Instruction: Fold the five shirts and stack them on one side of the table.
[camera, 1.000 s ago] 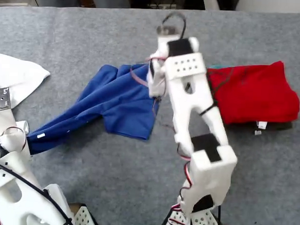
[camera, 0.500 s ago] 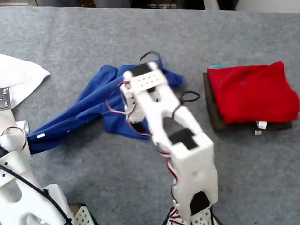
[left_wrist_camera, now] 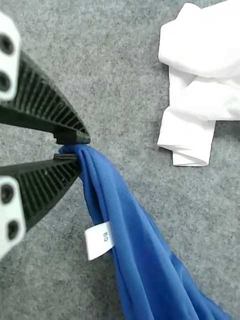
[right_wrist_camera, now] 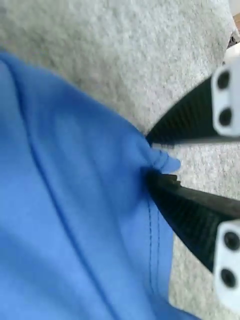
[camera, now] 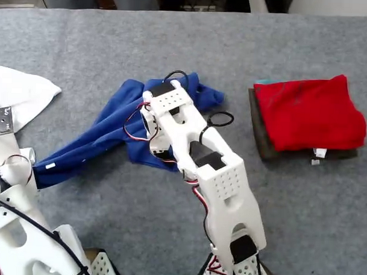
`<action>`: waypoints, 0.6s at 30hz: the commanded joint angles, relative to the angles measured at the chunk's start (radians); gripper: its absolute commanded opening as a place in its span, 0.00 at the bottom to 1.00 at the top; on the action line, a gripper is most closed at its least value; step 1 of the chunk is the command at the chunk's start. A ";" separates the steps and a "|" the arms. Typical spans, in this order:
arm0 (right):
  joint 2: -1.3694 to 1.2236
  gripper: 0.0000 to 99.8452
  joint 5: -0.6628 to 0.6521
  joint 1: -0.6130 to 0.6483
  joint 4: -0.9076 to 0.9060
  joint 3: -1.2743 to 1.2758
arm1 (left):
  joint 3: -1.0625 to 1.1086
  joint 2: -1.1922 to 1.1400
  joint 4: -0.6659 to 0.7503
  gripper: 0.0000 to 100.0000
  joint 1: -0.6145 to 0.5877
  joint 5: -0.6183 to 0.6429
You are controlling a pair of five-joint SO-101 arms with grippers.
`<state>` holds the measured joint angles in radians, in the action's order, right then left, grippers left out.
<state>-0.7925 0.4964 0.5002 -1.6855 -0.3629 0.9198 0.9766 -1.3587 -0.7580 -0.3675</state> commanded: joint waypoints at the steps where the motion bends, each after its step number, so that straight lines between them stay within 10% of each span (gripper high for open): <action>1: -0.015 0.02 0.006 0.008 0.002 -0.025 | -0.012 0.014 0.006 0.03 0.007 -0.006; 18: 0.657 0.01 -0.169 -0.173 -0.044 0.016 | -0.280 0.015 -0.092 0.03 0.079 -0.014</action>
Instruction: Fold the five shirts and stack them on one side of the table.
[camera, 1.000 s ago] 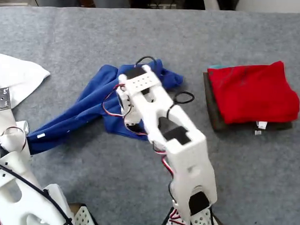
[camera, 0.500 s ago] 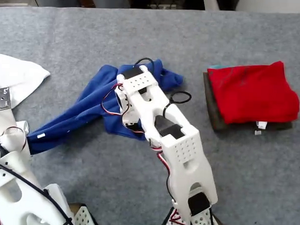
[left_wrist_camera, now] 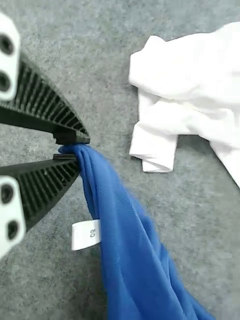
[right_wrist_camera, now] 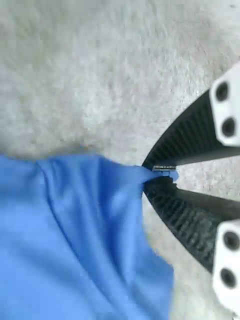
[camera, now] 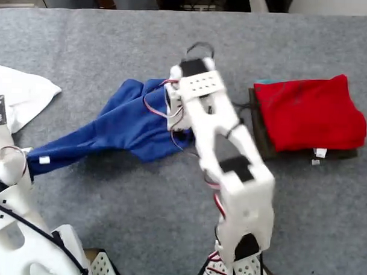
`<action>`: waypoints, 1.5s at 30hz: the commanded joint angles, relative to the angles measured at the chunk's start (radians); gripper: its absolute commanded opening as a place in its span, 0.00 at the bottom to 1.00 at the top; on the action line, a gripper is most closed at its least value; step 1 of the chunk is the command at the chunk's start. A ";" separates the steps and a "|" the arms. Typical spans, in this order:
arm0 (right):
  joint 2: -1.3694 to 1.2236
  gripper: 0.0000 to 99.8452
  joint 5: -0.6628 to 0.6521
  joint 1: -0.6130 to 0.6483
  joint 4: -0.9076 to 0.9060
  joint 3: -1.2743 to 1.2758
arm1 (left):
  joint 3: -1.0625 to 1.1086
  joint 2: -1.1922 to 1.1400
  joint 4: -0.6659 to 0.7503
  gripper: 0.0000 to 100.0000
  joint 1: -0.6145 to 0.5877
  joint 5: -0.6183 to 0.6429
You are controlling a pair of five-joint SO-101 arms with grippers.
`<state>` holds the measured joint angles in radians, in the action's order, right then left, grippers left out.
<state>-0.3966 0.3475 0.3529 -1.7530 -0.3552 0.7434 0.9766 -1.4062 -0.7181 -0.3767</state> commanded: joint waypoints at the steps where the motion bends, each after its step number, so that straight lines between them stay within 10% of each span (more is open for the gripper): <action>1: 0.335 0.01 -0.020 -0.031 0.034 0.010 | -0.134 0.015 -0.069 0.03 0.056 -0.005; 15: 1.121 0.01 -0.012 -0.195 0.051 -0.232 | -0.742 0.015 -0.345 0.03 0.105 0.038; 29: 1.179 0.01 0.025 -0.511 0.284 -0.716 | -1.087 0.264 -0.351 0.03 0.105 0.091; 37: 1.122 0.01 0.063 -0.473 0.344 -0.283 | -0.654 0.281 -0.298 0.03 0.131 0.110; 45: 1.043 0.01 0.049 -0.252 0.582 0.321 | 0.090 0.272 0.420 0.03 0.240 0.170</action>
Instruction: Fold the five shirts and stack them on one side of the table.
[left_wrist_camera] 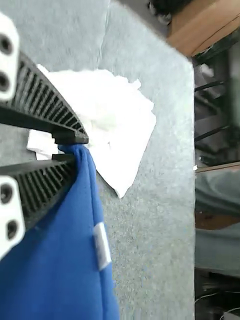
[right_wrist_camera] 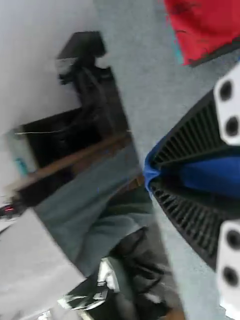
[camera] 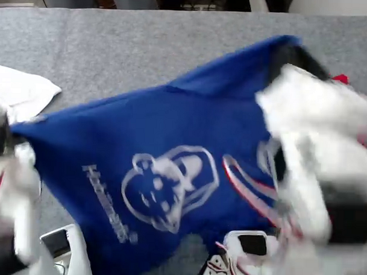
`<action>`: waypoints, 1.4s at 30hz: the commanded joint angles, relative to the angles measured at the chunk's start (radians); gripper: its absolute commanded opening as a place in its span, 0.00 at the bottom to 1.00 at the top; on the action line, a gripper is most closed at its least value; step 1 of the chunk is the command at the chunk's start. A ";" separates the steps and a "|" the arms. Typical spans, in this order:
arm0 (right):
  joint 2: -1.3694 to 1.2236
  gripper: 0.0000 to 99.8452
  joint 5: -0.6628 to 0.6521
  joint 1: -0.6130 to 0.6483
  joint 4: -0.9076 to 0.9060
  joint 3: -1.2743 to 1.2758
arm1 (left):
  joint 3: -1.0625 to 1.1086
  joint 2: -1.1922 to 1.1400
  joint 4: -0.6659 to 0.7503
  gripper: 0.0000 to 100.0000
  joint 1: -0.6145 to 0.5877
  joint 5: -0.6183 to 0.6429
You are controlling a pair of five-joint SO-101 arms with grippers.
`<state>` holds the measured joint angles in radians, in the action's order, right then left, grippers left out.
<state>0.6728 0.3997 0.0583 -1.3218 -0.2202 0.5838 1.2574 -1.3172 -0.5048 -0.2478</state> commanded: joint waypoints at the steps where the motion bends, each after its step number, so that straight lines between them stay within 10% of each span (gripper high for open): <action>1: -0.053 0.01 -0.003 0.048 0.210 0.255 | 0.320 -0.009 0.434 0.03 0.028 0.063; 10: -0.282 0.01 0.002 0.078 0.411 0.314 | 0.394 -0.015 0.669 0.03 0.140 0.104; 34: -1.340 0.01 0.058 0.080 0.133 -1.314 | -0.360 -0.784 0.678 0.03 0.058 0.100; 42: -1.353 0.01 -0.060 0.081 -0.203 -1.365 | -0.404 -0.786 0.341 0.03 0.064 0.106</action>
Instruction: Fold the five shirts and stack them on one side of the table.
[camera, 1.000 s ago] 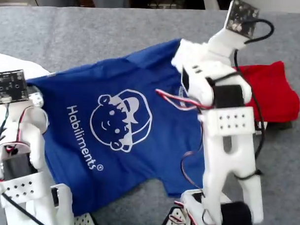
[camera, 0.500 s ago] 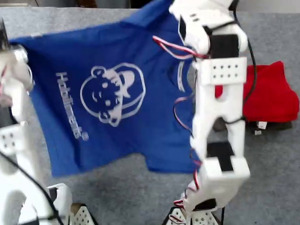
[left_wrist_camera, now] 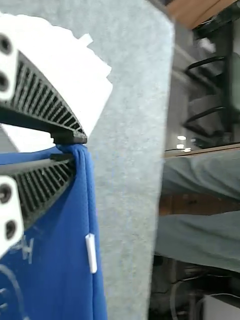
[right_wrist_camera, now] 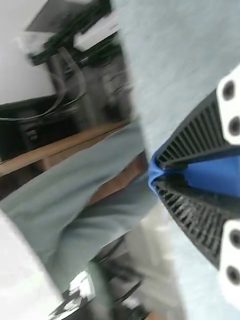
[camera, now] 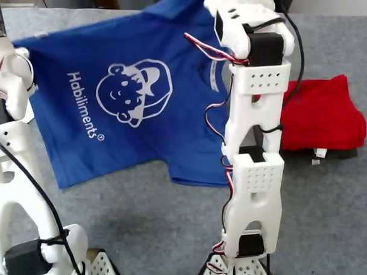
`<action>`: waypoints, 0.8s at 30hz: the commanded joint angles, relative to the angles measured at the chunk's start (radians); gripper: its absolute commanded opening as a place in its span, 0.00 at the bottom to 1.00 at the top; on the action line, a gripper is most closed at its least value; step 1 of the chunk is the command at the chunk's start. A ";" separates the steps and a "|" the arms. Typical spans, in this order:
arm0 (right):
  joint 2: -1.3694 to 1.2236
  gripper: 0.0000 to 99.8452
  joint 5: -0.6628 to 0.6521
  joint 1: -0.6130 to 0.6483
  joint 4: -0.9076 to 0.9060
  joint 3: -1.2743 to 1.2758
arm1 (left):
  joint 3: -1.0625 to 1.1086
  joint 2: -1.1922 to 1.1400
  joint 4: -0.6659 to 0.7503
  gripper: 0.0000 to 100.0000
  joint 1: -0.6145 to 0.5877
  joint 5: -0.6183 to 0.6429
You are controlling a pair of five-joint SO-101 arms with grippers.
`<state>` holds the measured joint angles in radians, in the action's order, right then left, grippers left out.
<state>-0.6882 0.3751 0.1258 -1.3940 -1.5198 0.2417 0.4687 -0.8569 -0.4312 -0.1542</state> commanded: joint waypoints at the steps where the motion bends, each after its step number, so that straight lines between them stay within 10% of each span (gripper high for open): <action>1: 0.005 0.01 -0.048 0.014 -0.192 -0.076 | -0.061 0.005 -0.166 0.03 -0.008 0.012; 12: 0.030 0.01 -0.255 -0.040 -0.376 0.102 | 0.033 0.005 -0.402 0.03 -0.007 0.006; 24: 0.515 0.01 -0.489 -0.040 -0.373 1.138 | 0.455 0.006 -0.353 0.03 0.010 -0.095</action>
<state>-0.3122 -0.0575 0.1089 -1.7607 -0.6191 0.6452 0.4626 -1.2283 -0.4327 -0.2064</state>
